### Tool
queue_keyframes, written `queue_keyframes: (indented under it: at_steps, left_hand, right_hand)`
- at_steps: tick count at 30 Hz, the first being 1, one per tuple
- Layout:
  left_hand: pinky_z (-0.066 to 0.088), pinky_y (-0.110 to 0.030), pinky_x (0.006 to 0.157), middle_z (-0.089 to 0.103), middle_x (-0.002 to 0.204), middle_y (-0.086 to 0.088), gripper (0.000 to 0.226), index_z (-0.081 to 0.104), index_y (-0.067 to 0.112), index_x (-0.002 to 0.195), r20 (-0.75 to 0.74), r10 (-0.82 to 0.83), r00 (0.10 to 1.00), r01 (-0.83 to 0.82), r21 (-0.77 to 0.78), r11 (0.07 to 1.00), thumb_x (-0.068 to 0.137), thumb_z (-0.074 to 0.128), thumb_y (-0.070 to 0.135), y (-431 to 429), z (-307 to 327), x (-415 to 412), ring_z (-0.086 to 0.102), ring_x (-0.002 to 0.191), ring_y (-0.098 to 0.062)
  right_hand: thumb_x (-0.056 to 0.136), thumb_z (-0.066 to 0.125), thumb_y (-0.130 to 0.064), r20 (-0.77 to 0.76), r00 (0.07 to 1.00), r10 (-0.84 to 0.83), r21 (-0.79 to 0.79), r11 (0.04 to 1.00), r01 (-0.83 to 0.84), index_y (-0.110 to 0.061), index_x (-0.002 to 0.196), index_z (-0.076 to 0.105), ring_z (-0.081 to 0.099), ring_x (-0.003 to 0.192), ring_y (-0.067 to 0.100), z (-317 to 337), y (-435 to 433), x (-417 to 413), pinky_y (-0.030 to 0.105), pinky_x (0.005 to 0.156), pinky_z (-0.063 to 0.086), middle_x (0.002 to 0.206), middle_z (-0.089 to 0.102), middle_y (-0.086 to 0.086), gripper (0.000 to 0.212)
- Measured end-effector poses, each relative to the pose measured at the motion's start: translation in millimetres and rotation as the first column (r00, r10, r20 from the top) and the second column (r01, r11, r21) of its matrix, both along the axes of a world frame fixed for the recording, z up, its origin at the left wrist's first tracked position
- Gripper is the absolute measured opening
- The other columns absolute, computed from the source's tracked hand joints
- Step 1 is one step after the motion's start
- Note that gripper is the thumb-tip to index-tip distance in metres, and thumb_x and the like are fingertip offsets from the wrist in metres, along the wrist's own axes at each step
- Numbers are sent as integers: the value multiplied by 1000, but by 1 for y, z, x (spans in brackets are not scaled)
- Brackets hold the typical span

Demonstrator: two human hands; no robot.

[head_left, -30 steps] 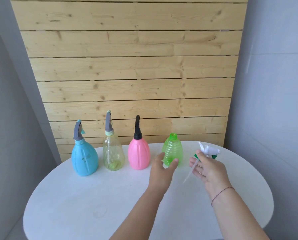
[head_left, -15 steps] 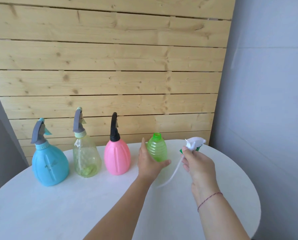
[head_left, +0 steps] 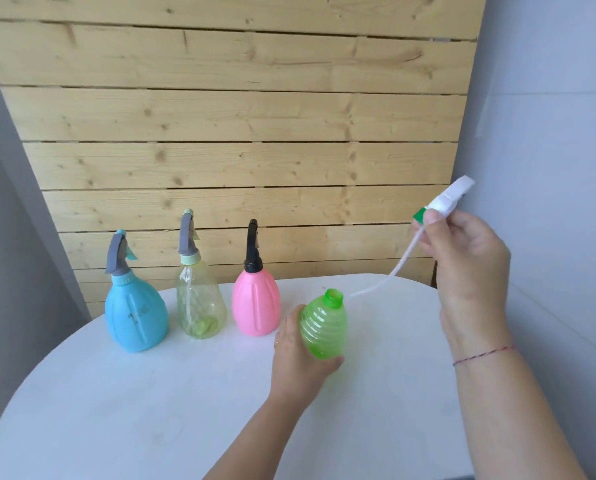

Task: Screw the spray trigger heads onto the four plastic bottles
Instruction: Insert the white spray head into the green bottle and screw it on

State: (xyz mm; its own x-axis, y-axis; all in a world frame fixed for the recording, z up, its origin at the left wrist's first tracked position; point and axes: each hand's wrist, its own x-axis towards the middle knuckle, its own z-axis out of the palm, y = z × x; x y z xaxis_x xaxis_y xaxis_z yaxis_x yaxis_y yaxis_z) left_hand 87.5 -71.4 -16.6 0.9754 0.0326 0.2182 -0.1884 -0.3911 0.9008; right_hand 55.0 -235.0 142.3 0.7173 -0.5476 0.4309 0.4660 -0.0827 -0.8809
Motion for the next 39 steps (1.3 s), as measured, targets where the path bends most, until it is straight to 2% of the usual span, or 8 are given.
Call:
queue_keyframes:
  at_steps: [7,18,22,26,27,30,33,39]
  left_hand:
    - [34,-25,95,47,126,15,96,35,29,140,54,73,996,-80,125,989,59,86,24,30,10,-34,40,119,-14]
    - [38,-33,102,46,133,10,95,35,28,141,84,32,996,-47,183,982,60,86,25,44,23,-43,41,123,-17]
    - [42,-35,101,48,129,12,90,39,32,134,30,-78,996,74,122,990,59,87,25,48,33,-44,44,122,-16]
    - [47,-7,73,57,118,14,84,42,40,126,-93,-232,968,230,-34,973,58,89,23,54,43,-45,56,105,-1]
    - [47,-7,70,59,116,15,82,43,43,123,-127,-265,956,258,-69,964,57,89,24,56,45,-45,56,103,4]
    - [52,-20,82,64,115,13,78,48,41,121,-211,-365,907,339,-150,929,58,89,19,62,49,-45,61,106,-1]
    - [51,-36,100,66,122,4,84,49,31,131,-269,-468,842,419,-221,881,59,87,13,68,53,-46,63,114,-12]
    - [44,-50,107,64,130,-9,71,52,25,131,-278,-609,743,541,-284,791,69,79,5,78,59,-49,61,121,-25]
  right_hand:
    - [80,66,-39,50,994,97,-115,989,-91,-28,90,68,71,97,17,5,26,-9,46,94,52,93,75,-1,14]
    - [77,68,-40,-7,972,236,-117,965,-235,-29,92,69,70,94,9,-16,47,3,37,94,53,93,76,-6,18]
    - [82,69,-27,-163,854,494,-147,844,-516,-26,91,72,71,94,9,-36,51,9,31,93,50,92,77,-6,10]
    - [77,68,-31,-253,716,650,-148,706,-693,-18,106,69,69,99,9,-52,52,9,20,88,50,103,76,2,32]
    - [77,67,-32,-253,694,674,-137,686,-715,-18,108,69,68,102,10,-52,51,8,17,87,50,105,76,2,34]
    - [80,64,-31,-253,643,723,-116,637,-762,-17,111,68,67,107,12,-51,49,8,16,88,49,108,75,4,34]
    - [82,61,-32,-291,601,744,-125,594,-795,-15,116,66,64,113,14,-50,44,7,25,98,47,113,73,7,39]
    - [83,61,-28,-330,562,758,-130,554,-823,-13,116,67,61,119,19,-51,41,6,32,104,44,120,70,7,37]
